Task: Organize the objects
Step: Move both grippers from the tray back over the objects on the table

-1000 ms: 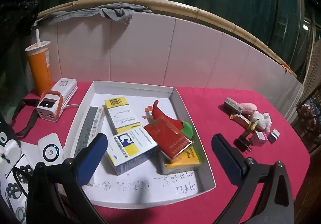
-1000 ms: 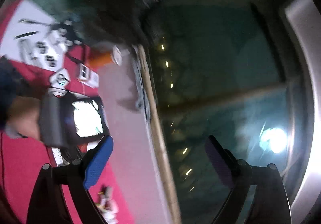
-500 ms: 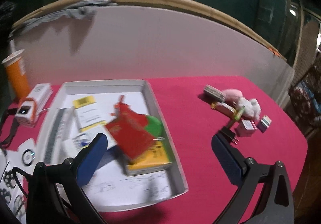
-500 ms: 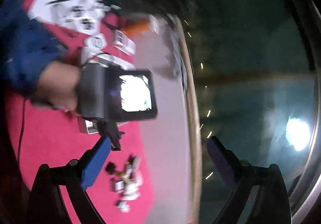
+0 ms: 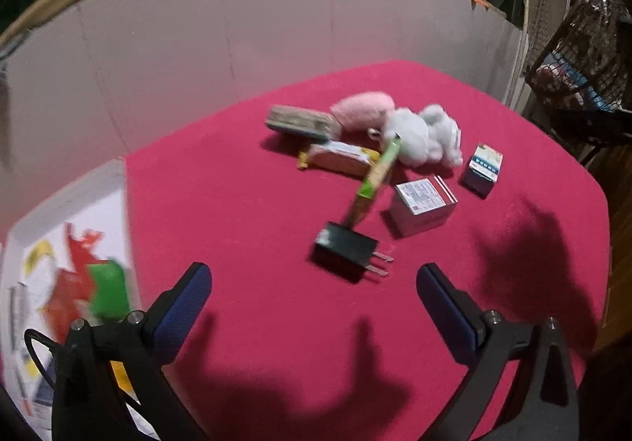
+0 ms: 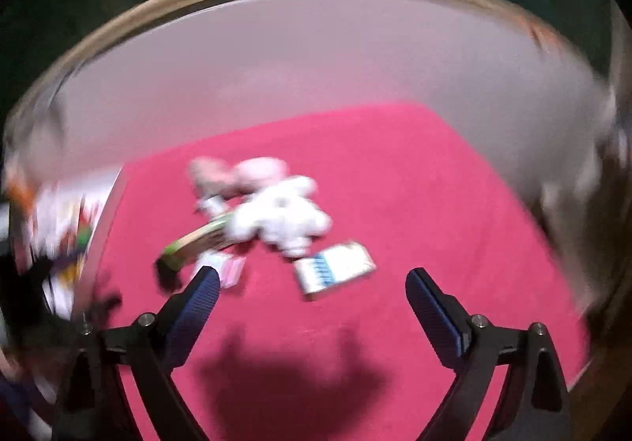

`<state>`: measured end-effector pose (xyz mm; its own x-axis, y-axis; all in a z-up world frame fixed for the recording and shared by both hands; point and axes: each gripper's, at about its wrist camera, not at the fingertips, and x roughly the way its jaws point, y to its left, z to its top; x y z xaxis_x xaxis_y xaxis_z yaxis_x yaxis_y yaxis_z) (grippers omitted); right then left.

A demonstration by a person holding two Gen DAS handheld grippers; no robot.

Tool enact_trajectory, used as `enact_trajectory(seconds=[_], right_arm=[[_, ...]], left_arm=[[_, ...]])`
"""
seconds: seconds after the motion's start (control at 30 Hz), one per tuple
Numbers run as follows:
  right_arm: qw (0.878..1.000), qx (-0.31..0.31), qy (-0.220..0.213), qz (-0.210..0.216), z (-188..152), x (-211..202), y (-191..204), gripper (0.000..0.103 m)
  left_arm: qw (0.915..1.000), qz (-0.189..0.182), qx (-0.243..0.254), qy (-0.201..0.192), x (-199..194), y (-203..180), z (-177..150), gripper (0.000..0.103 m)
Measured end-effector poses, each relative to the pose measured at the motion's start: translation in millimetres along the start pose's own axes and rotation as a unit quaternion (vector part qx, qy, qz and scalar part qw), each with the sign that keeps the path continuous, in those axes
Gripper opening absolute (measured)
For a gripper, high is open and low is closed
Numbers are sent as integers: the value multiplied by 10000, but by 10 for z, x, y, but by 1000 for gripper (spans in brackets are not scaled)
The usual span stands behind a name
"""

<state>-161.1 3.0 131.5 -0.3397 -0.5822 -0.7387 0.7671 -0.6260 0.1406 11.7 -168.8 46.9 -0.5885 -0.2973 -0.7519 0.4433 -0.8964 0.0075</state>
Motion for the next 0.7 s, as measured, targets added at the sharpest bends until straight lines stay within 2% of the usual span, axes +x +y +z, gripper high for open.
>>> enact_trajectory(seconds=[0.07,0.2,0.3,0.4,0.5,0.53,0.57,0.6,0.67,0.7], right_arm=[[9995,319,17,65,-52,152,-263,97],[9976,618,171,280,-100,471,-436,97],[9977,531,225,364,-148,646,-371,97],[9976,355,314,500,-162,802,-305,97],[9982,217,367,430,-174,901,-259,97],[9983,193,368,399,-178,926,-255,97],[9984,208,355,391,-183,952,-258,97],[9983,248,343,400,-184,968,-273,97],[9980,316,356,428,-192,1026,-299,97],[9978,334,365,431,-201,1046,-299,97]], left_arm=[[9998,114,75,161,160,-94,6,103],[9987,331,181,345,420,-204,28,103],[9984,244,48,504,553,-196,79,103],[9976,326,145,590,660,-195,86,103],[9984,211,75,522,671,-137,72,103],[9986,190,63,488,671,-119,67,97],[9990,119,39,431,658,-110,64,83],[9992,3,-5,406,645,-105,62,76],[9994,53,37,339,613,-117,56,61],[9995,72,72,311,601,-124,44,61]])
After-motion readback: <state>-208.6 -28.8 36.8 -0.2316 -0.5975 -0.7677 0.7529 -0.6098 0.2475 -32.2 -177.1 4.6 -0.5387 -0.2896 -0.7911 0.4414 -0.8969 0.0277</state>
